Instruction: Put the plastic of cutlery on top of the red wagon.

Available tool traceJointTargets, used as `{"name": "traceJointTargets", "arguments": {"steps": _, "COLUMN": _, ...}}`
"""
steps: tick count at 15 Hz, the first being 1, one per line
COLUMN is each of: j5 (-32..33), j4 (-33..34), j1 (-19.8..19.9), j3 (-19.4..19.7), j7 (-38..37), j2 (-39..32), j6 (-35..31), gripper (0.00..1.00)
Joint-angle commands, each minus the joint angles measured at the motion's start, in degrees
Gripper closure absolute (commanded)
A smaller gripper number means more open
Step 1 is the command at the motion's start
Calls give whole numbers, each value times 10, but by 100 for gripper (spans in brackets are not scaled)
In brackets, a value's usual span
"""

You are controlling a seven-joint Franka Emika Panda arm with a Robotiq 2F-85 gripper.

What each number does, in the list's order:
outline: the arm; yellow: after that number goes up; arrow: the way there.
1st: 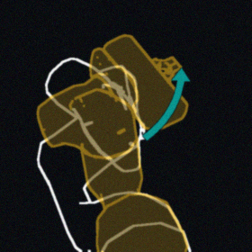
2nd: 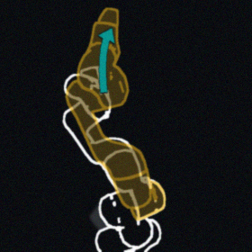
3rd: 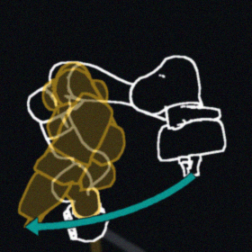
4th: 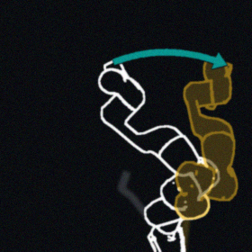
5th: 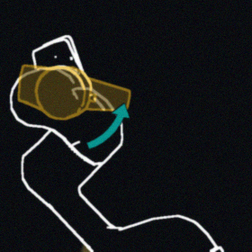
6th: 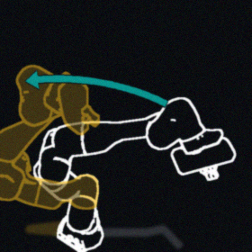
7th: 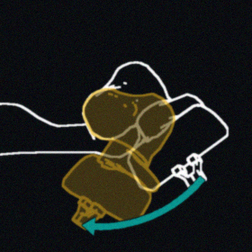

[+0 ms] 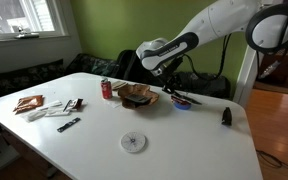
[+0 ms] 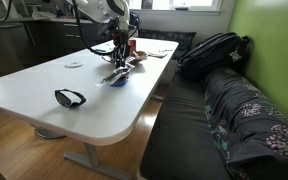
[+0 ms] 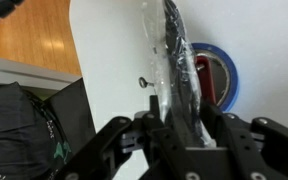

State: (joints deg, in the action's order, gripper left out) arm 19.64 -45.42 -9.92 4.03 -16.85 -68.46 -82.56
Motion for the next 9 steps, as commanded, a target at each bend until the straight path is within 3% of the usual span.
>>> {"name": "traceJointTargets", "arguments": {"steps": 1, "j5": -8, "j4": 33, "j1": 2, "j3": 0, "j7": -7, "j2": -14, "j6": 18, "gripper": 23}}
{"name": "traceJointTargets", "arguments": {"steps": 4, "j5": -10, "j4": 17, "j1": 0, "j3": -16, "j7": 22, "j2": 21, "j6": -13, "gripper": 1}}
{"name": "traceJointTargets", "arguments": {"steps": 8, "j5": 22, "j4": -15, "j1": -37, "j3": -33, "j7": 109, "j2": 76, "j6": -63, "gripper": 0}}
{"name": "traceJointTargets", "arguments": {"steps": 9, "j5": 9, "j4": 19, "j1": -24, "j3": -24, "j7": 82, "j2": 45, "j6": -43, "gripper": 0}}
